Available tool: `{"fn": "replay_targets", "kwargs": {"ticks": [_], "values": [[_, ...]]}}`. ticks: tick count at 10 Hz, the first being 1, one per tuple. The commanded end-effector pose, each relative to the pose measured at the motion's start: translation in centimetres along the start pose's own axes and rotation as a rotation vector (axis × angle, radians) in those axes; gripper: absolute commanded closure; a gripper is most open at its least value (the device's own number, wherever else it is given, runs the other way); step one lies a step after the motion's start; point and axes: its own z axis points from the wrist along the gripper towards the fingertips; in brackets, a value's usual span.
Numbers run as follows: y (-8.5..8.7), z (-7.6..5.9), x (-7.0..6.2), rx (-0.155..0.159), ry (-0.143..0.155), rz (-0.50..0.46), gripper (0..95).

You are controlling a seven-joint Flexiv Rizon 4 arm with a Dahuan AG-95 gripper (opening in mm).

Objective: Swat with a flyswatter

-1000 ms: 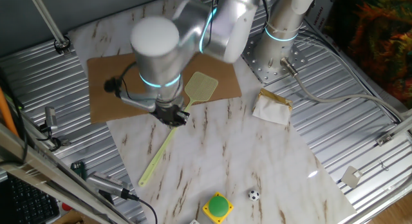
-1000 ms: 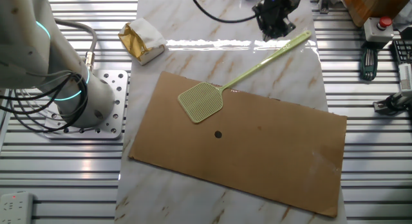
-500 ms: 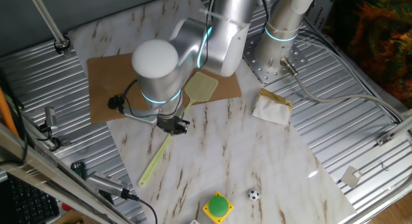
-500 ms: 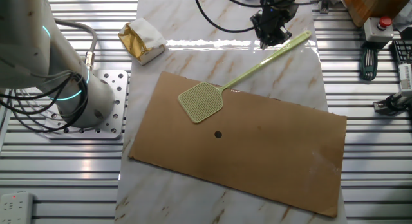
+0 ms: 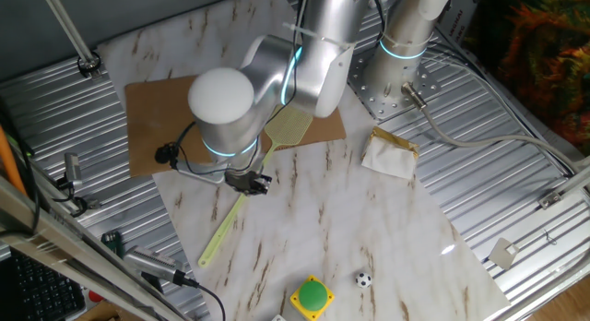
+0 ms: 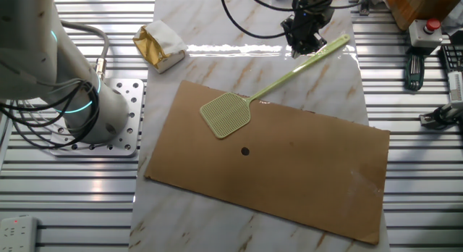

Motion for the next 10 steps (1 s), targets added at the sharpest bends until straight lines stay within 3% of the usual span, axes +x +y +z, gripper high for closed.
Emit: {"fn": "replay_targets", "kwargs": {"ticks": [1,10], "values": [[0.0,0.2,-0.1,0.001,0.002,0.002,95.0],[0.0,3.1,-1.1,0.032,0.026,0.019,95.0]]}}
